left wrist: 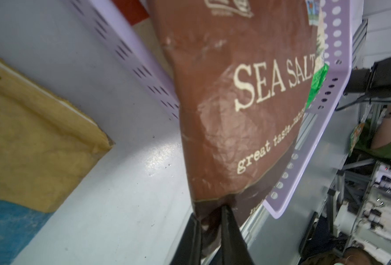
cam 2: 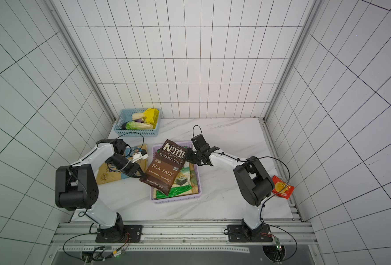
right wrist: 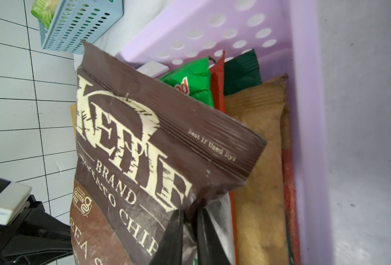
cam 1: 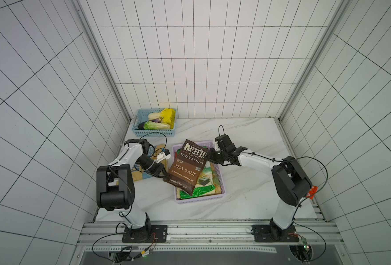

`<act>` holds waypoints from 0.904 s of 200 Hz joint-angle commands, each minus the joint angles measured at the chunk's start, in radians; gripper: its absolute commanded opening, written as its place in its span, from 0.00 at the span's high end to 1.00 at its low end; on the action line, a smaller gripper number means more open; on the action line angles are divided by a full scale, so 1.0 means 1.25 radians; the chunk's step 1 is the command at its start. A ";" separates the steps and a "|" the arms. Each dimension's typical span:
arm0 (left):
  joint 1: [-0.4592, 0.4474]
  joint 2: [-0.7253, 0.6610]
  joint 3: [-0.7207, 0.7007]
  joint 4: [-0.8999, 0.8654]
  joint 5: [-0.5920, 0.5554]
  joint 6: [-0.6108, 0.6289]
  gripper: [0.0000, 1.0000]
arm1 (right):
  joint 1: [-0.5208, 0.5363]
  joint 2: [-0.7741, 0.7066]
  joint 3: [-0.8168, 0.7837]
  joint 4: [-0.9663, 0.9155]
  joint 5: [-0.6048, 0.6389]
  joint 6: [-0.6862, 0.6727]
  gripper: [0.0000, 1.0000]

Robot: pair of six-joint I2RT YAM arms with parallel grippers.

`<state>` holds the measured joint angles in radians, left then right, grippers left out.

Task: Put the potato chips into the basket
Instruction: Adjust the potato chip in the basket.

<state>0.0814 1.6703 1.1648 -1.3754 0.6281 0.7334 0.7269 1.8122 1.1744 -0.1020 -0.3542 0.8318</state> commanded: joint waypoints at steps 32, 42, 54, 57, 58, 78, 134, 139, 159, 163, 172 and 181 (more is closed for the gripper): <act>0.005 -0.004 0.012 -0.010 0.039 0.016 1.00 | 0.007 -0.001 0.006 0.010 0.008 -0.035 0.92; 0.004 -0.010 0.012 -0.013 0.040 0.017 1.00 | 0.007 -0.004 0.008 0.010 0.009 -0.040 0.94; 0.005 -0.017 0.013 -0.018 0.044 0.018 1.00 | 0.007 -0.012 0.010 0.008 0.010 -0.045 0.94; 0.005 -0.018 0.014 -0.021 0.045 0.018 1.00 | 0.007 -0.014 0.010 0.009 0.011 -0.047 0.94; 0.005 -0.019 0.014 -0.023 0.046 0.020 1.00 | 0.007 -0.015 0.010 0.008 0.012 -0.047 0.94; 0.004 -0.032 0.024 -0.052 0.065 0.037 1.00 | 0.006 -0.036 0.013 0.005 0.017 -0.060 0.97; -0.019 -0.061 0.053 -0.119 0.099 0.062 1.00 | -0.002 -0.063 0.054 -0.040 0.022 -0.095 1.00; -0.023 -0.063 0.053 -0.122 0.100 0.060 1.00 | -0.005 -0.063 0.058 -0.044 0.021 -0.097 1.00; -0.052 -0.062 0.047 -0.121 0.099 0.058 1.00 | -0.014 -0.060 0.079 -0.059 0.016 -0.102 1.00; -0.060 -0.059 0.046 -0.121 0.097 0.057 1.00 | -0.015 -0.058 0.084 -0.062 0.015 -0.104 1.00; -0.077 -0.052 0.046 -0.118 0.099 0.052 1.00 | -0.018 -0.055 0.096 -0.071 0.012 -0.109 1.00; -0.093 -0.045 0.047 -0.118 0.105 0.047 1.00 | -0.019 -0.050 0.110 -0.082 0.013 -0.113 1.00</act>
<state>0.0116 1.6112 1.2091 -1.5043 0.7170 0.7792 0.7177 1.7641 1.2388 -0.1608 -0.3443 0.7246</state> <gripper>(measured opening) 0.047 0.044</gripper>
